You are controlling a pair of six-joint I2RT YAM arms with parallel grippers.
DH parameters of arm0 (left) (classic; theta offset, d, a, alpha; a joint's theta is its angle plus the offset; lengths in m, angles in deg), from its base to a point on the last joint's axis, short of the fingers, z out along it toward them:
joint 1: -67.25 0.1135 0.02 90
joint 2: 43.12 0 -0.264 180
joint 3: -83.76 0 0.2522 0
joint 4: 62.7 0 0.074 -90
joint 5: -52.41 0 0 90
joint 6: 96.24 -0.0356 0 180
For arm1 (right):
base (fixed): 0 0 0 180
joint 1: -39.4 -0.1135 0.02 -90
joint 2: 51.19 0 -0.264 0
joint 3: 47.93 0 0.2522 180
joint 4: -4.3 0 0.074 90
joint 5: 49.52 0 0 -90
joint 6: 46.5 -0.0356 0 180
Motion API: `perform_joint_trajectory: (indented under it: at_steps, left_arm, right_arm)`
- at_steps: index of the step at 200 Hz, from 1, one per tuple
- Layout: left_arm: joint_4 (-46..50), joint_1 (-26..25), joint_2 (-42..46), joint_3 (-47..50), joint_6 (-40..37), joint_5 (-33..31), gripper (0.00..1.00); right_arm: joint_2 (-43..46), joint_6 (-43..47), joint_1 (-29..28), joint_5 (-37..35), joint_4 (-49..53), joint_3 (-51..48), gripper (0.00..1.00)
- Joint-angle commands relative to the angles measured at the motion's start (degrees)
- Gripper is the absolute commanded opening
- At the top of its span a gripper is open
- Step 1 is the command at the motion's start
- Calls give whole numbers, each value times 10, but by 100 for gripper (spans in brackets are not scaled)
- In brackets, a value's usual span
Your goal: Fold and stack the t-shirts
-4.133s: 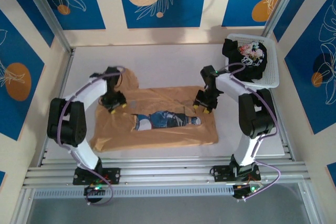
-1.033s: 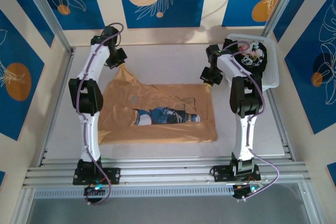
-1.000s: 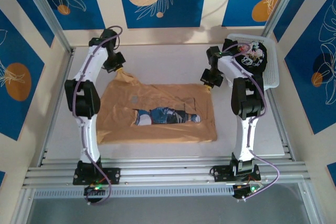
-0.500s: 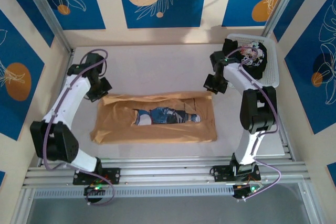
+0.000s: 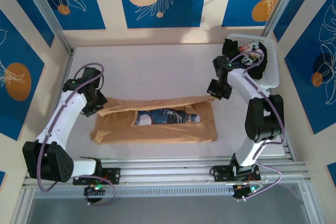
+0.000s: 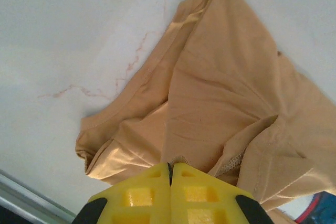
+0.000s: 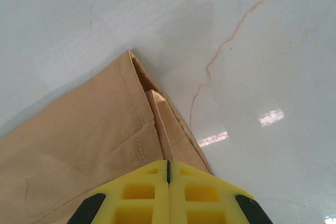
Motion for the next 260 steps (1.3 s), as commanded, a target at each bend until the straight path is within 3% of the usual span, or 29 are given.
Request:
perform_joint_trajectory:
  at_steps: [1,93,253,260]
  left_arm:
    - [18,2,12,17,0,0,0]
    - [0,-6,34,123,30,59,0]
    - [30,-18,117,187,106,28,0]
    - [23,-18,114,194,106,37,11]
  right_arm:
    - [37,-21,0,10,26,-28,0]
    - [110,-71,-32,56,28,-184,0]
    - [120,-72,-37,43,50,-193,0]
    - [120,-73,-38,45,51,-195,0]
